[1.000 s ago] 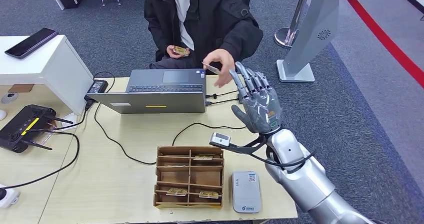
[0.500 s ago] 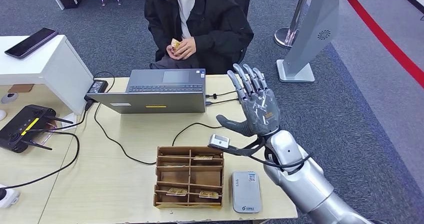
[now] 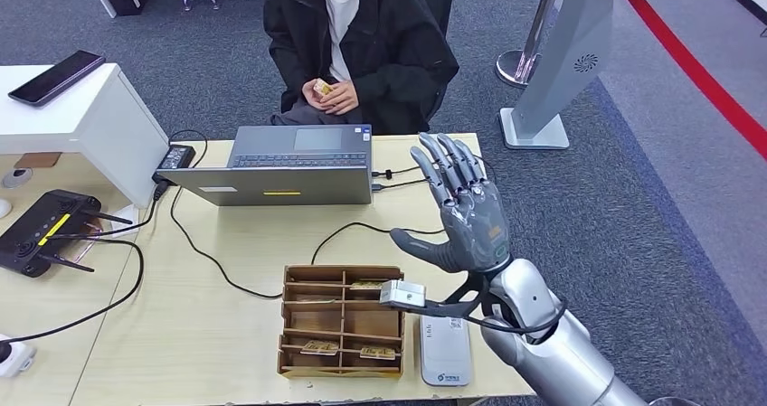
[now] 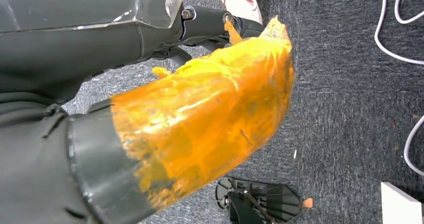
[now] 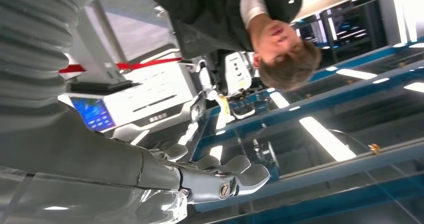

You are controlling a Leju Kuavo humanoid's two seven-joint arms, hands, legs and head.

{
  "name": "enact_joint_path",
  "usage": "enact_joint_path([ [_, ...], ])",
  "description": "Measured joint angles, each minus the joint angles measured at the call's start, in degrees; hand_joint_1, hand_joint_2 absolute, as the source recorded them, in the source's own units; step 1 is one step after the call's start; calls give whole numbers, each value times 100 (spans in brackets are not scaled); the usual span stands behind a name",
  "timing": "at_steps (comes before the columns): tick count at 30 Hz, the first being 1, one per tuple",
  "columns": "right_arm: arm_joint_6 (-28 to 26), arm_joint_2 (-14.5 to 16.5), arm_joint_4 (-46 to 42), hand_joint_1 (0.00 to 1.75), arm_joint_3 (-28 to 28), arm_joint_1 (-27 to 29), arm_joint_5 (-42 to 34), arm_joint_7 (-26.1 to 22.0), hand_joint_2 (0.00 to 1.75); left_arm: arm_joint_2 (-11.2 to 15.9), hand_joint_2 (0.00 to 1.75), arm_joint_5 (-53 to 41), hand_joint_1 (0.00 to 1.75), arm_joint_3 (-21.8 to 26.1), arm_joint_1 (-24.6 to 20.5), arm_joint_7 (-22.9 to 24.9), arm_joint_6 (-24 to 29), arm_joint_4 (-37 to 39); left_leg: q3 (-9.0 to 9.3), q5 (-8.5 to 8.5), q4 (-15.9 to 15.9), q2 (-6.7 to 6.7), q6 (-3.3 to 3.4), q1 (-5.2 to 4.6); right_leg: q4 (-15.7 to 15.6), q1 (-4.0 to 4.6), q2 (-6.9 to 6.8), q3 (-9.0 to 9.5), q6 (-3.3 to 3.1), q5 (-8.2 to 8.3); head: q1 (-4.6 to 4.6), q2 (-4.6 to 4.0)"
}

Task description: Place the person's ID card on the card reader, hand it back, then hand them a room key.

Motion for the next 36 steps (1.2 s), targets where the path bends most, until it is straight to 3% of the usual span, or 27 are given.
enact_joint_path([
  [15, 424, -348, -584, 0, 625, 254, -364, -343, 175, 0, 0, 149, 0, 11, 7, 0, 34, 0, 0, 0, 0, 0, 0, 0, 0, 0, 0, 0, 0, 0, 0, 0],
  [24, 985, -562, -446, 0, 1042, 240, -607, -391, 175, -1, 0, 203, 0, 11, 7, 2, 34, 0, -1, 0, 0, 0, 0, 0, 0, 0, 0, 0, 0, 0, 0, 0],
  [36, 1292, -581, -97, 0, 1382, 233, -815, -400, 175, -1, 0, 235, 0, 11, 8, 9, 50, 0, -2, 0, 0, 0, 0, 0, 0, 0, 0, 0, 0, 0, 1, 0],
])
